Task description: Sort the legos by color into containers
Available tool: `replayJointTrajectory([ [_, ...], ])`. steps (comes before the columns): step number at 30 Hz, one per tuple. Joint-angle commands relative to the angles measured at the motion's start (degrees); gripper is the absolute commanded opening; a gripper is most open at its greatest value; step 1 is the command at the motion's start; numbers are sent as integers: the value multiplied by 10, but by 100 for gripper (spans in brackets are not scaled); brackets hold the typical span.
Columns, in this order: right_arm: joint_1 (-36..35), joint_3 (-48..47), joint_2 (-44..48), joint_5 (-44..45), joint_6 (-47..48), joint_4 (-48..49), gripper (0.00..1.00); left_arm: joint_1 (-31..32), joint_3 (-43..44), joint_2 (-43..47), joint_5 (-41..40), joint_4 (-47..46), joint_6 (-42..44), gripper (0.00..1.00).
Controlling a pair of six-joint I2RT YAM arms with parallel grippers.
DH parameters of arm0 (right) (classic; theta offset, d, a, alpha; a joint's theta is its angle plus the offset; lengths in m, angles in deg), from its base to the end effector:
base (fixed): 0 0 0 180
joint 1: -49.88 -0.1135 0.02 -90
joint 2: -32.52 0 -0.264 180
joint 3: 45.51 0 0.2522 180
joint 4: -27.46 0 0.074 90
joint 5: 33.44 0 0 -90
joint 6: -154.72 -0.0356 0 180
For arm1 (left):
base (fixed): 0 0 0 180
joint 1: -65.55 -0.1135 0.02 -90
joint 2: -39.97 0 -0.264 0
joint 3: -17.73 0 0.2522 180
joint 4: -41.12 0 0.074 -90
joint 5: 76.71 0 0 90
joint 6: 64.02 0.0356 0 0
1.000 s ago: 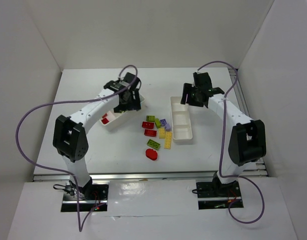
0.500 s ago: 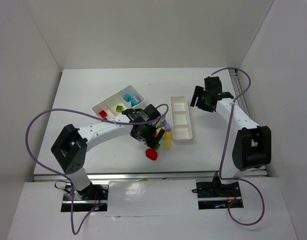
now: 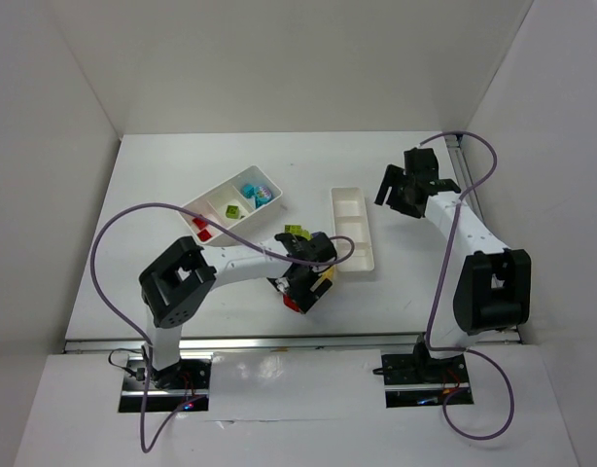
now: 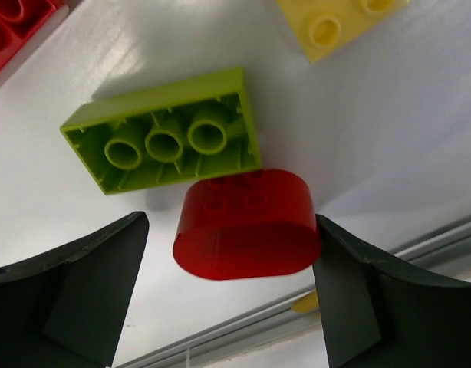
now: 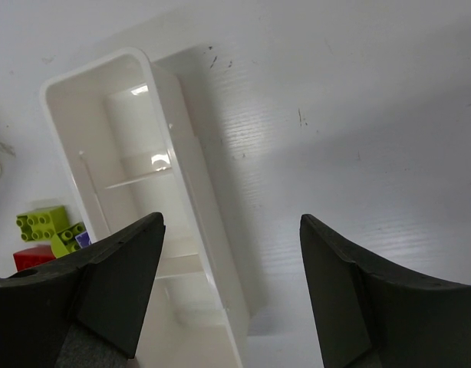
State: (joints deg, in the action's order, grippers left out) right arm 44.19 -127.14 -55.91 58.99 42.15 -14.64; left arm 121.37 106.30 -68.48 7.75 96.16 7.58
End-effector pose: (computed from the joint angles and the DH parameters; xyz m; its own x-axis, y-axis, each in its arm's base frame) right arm 0.3337 0.0317 0.2650 -0.7198 0.3136 -0.6193 0.2219 0.9493 0.2228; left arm 0.2103 -0.3035 0.1725 -0.7702 0.5749 -0.2763 0.5967 0.8024 0.0063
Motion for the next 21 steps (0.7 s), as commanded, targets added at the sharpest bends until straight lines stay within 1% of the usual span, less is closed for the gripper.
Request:
replayJointTrajectory([
  [1, 1, -20, 4, -2, 3, -4, 79, 0, 27, -5, -18, -16, -8, 94],
  [2, 1, -20, 4, -2, 3, -4, 79, 0, 27, -5, -18, -22, -13, 91],
  [3, 1, -20, 4, -2, 3, -4, 79, 0, 22, -5, -18, -22, -13, 91],
  [7, 1, -26, -3, -8, 3, -4, 79, 0, 27, -4, -35, -15, -13, 78],
  [8, 1, -26, -8, -8, 3, -4, 79, 0, 32, 2, -43, -9, -13, 72],
  [9, 1, -26, -8, -8, 3, -4, 79, 0, 39, 7, -43, -4, -13, 69],
  [11, 1, -26, -8, -13, 3, -4, 79, 0, 48, 17, -54, 27, -13, 66],
  [12, 1, -26, -8, -13, 3, 1, 79, 0, 55, 30, -65, 41, -13, 59],
  [13, 1, -26, -8, -13, 3, 1, 79, 0, 55, 37, -72, 62, -22, 57],
  [16, 1, -31, -8, -13, 9, 6, 79, -37, 55, 73, -72, 87, -66, 52],
  [18, 1, -31, -8, -18, 9, 7, 79, -64, 55, 91, -72, 96, -101, 52],
  [19, 1, -31, -13, -18, 9, 7, 79, -74, 66, 103, -85, 104, -111, 52],
  [21, 1, -31, -13, -23, 9, 12, 79, -118, 108, 104, -122, 130, -143, 50],
])
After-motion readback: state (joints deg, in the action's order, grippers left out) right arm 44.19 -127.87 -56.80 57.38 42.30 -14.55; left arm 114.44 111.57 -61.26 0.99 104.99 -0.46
